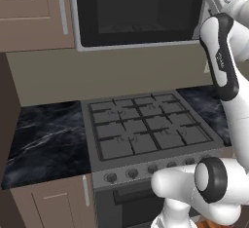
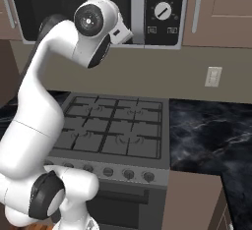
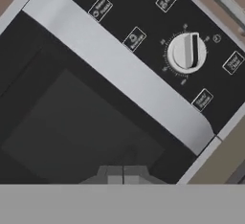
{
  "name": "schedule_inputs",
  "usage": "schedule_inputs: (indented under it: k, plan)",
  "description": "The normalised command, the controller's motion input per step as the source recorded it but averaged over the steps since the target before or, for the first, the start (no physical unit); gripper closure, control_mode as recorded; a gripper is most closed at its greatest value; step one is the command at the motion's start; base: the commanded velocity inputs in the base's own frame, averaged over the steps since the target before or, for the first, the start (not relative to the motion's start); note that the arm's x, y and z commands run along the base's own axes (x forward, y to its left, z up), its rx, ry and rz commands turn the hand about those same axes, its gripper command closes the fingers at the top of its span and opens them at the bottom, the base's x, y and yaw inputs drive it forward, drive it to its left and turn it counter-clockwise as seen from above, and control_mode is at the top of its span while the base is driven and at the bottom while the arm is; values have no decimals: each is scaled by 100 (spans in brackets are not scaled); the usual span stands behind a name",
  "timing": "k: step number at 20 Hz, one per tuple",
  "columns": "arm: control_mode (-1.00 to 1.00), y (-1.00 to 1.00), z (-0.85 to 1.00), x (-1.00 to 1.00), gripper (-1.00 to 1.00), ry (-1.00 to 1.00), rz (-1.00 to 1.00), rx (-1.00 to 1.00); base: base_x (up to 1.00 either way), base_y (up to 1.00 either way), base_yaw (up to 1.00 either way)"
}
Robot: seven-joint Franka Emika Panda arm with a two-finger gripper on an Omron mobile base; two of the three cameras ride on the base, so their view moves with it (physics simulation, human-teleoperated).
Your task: Transport the fish from the fridge to the microwave and turn on the microwave.
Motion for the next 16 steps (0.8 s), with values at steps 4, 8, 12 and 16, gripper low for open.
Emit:
schedule_inputs:
  k: [4, 8, 12, 16]
  plan:
    - [-100, -13, -4, -12, 100, 0, 0, 13, 0, 0, 0]
    - [-100, -20, -4, -11, 100, 0, 0, 14, 0, 0, 0]
    - [-100, -23, -7, -10, 100, 0, 0, 15, 0, 0, 0]
    - [-100, -16, -14, -9, 100, -1, 0, 10, 0, 0, 0]
